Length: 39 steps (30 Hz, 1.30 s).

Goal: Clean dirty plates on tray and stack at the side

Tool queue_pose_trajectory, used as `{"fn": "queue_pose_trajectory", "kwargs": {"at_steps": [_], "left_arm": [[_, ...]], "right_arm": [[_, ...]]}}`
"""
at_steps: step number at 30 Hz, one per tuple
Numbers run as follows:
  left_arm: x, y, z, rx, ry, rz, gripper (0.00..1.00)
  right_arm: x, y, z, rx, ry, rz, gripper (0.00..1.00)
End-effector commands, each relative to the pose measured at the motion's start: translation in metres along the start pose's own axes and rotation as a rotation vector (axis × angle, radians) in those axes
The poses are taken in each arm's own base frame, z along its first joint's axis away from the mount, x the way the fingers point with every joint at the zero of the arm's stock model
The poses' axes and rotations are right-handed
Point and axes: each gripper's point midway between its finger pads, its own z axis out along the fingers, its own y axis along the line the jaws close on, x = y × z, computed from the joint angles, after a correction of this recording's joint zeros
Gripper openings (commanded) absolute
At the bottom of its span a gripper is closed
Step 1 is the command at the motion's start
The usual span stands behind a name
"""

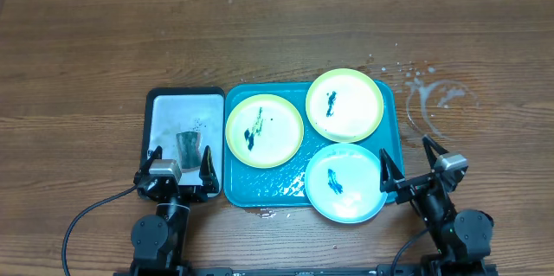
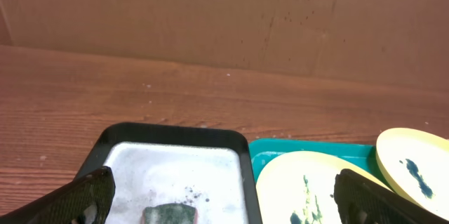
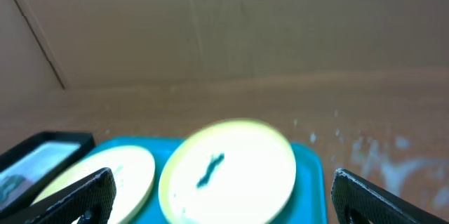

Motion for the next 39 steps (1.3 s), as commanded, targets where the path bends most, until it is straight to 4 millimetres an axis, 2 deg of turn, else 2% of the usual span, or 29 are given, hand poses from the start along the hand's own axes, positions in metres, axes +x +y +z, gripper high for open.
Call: {"fn": "queue_pose_trajectory", "kwargs": {"at_steps": [1, 9, 14, 17, 20, 24, 27, 30, 32, 36, 39], "left_arm": [[-0.001, 0.001, 0.000, 0.000, -0.008, 0.015, 1.00], [-0.001, 0.001, 0.000, 0.000, -0.008, 0.015, 1.00], [-0.001, 0.001, 0.000, 0.000, -0.008, 0.015, 1.00], [-0.001, 0.001, 0.000, 0.000, -0.008, 0.015, 1.00], [-0.001, 0.001, 0.000, 0.000, -0.008, 0.015, 1.00], [-0.001, 0.001, 0.000, 0.000, -0.008, 0.015, 1.00], [-0.001, 0.001, 0.000, 0.000, -0.008, 0.015, 1.00], [-0.001, 0.001, 0.000, 0.000, -0.008, 0.015, 1.00], [-0.001, 0.001, 0.000, 0.000, -0.008, 0.015, 1.00], [-0.001, 0.001, 0.000, 0.000, -0.008, 0.015, 1.00], [-0.001, 0.001, 0.000, 0.000, -0.008, 0.015, 1.00]], "right_arm": [[-0.018, 0.007, -0.005, -0.014, -0.006, 0.030, 1.00], [-0.072, 0.020, -0.011, 0.013, 0.117, 0.061, 1.00], [-0.104, 0.039, 0.005, -0.040, 0.305, 0.112, 1.00], [-0.115, 0.051, 0.019, -0.085, 0.462, 0.174, 1.00], [-0.117, 0.064, 0.031, -0.145, 0.628, 0.257, 1.00], [-0.103, 0.074, 0.042, -0.195, 0.876, 0.362, 1.00], [-0.079, 0.068, 0.048, -0.157, 1.045, 0.429, 1.00], [-0.054, 0.059, 0.059, -0.128, 1.139, 0.473, 1.00], [-0.035, 0.056, 0.059, -0.105, 1.232, 0.526, 1.00], [-0.014, 0.054, 0.065, -0.099, 1.313, 0.580, 1.00], [-0.009, 0.052, 0.067, -0.095, 1.328, 0.587, 1.00]]}}
